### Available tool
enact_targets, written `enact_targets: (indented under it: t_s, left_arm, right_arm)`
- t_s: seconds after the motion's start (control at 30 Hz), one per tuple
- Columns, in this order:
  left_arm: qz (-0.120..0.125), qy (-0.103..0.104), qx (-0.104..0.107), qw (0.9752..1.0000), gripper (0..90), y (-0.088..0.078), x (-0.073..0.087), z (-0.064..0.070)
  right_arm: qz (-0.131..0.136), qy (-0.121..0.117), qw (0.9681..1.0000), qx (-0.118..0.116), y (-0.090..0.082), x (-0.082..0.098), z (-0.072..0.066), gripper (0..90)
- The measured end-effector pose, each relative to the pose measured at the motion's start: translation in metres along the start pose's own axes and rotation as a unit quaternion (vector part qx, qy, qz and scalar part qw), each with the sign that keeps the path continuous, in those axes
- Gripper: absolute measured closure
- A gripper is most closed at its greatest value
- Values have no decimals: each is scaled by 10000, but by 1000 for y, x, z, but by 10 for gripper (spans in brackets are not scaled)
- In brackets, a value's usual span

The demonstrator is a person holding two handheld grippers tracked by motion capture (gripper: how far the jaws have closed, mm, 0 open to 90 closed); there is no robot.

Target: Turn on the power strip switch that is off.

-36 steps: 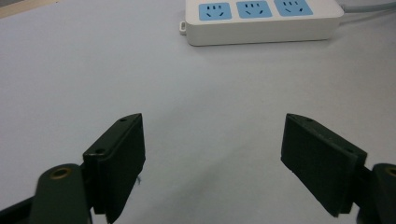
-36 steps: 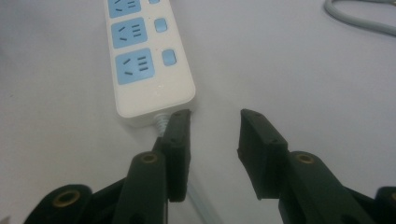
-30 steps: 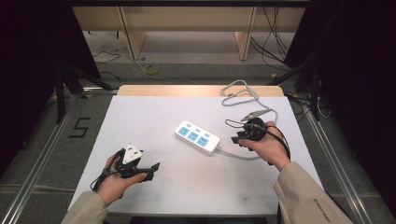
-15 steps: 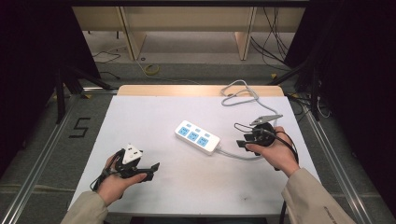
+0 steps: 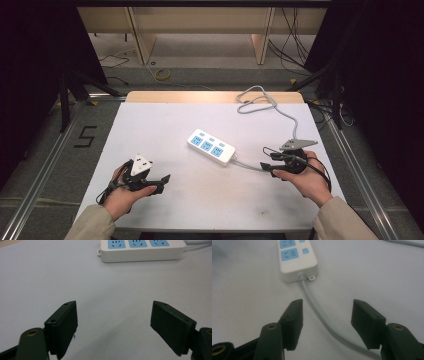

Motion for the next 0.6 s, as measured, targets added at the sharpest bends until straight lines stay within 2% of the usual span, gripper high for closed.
enact_targets:
  t_s: [0.07,0.37,0.6]
  left_arm:
    - [-8,16,1,10000,213,0,0,0]
    - [-8,16,5,10000,212,-1,0,-1]
    - [-27,16,14,10000,211,-1,0,-1]
  right_arm:
    - [90,20,9999,-41,-3,6,-2,416]
    - [377,55,9993,54,-17,24,-6,368]
    - [513,126,9985,148,-21,28,-5,338]
Point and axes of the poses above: each handheld gripper's, and its own axes: y roughly forward along the jaws, x roughly out of its underside, z roughly to its right, the point moved 8 cm from there along y, roughly forward along the jaws, and after that the axes turned 7 degrees about -x, right-handed, at the moved point
